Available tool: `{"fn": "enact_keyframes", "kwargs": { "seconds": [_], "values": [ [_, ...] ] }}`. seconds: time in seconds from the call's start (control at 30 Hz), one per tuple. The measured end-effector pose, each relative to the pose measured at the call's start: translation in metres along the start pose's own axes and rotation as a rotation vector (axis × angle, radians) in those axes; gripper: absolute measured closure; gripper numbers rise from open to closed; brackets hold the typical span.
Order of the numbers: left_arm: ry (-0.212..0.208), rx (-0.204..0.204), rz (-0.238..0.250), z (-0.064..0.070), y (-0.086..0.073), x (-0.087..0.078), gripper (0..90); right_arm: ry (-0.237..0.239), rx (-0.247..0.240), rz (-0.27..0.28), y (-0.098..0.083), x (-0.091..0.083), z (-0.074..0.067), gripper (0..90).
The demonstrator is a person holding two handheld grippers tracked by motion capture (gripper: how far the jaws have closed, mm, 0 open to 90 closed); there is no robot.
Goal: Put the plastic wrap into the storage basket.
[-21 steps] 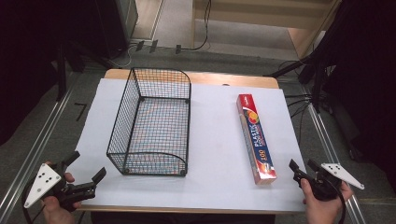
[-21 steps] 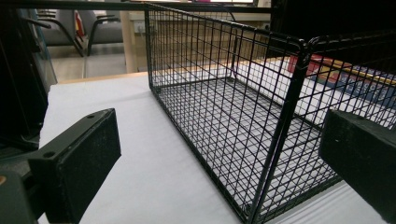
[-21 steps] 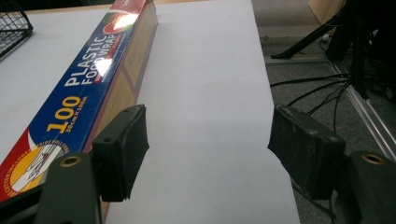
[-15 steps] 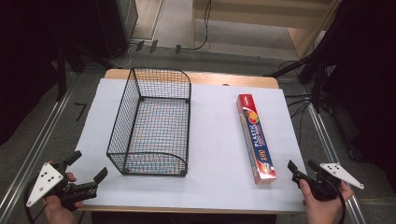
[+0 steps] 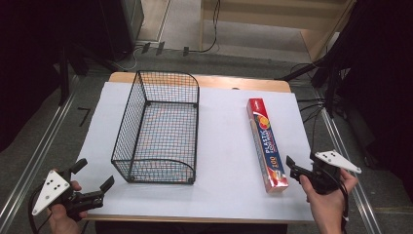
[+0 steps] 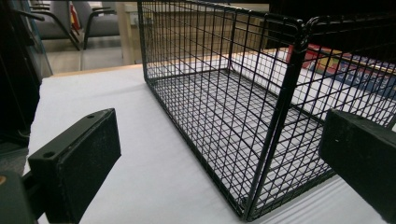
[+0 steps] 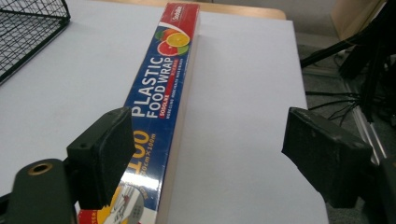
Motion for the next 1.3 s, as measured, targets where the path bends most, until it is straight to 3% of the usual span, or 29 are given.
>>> {"fn": "enact_keyframes", "kwargs": {
  "seconds": [0.1, 0.2, 0.27, 0.33, 0.57, 1.07, 1.3],
  "values": [
    [-0.001, 0.001, -0.002, 0.0, 0.0, 0.0, 0.0, 0.018, 0.006, -0.027, 0.004, 0.006, -0.003, 25.7],
    [-0.001, -0.007, -0.006, 0.0, -0.001, 0.0, 0.0, 0.067, 0.039, -0.085, 0.008, 0.015, -0.008, 30.5],
    [-0.002, -0.005, -0.008, 0.0, -0.001, 0.0, 0.0, 0.086, 0.029, -0.136, 0.009, 0.023, -0.012, 30.8],
    [-0.004, -0.002, -0.011, 0.0, -0.001, 0.001, 0.0, 0.068, 0.014, -0.164, 0.008, 0.03, -0.015, 30.8],
    [-0.002, -0.009, -0.007, -0.001, -0.001, 0.0, 0.0, 0.061, 0.039, -0.257, 0.008, 0.055, -0.023, 30.7],
    [-0.001, -0.012, -0.006, -0.001, -0.001, 0.0, 0.0, 0.049, 0.077, -0.35, 0.021, 0.084, -0.029, 30.5],
    [-0.001, -0.01, -0.006, -0.001, -0.002, 0.0, 0.0, 0.042, 0.066, -0.393, 0.027, 0.095, -0.037, 31.3]
  ]
}}
Point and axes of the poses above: each handheld gripper's, and its own axes: x roughly forward along the jaws, y roughly out of its top, z roughly to its right, the point moved 1 cm from there along x, roughly forward along the jaws, and after that the axes turned 6 degrees about z, right-handed, at the moved point
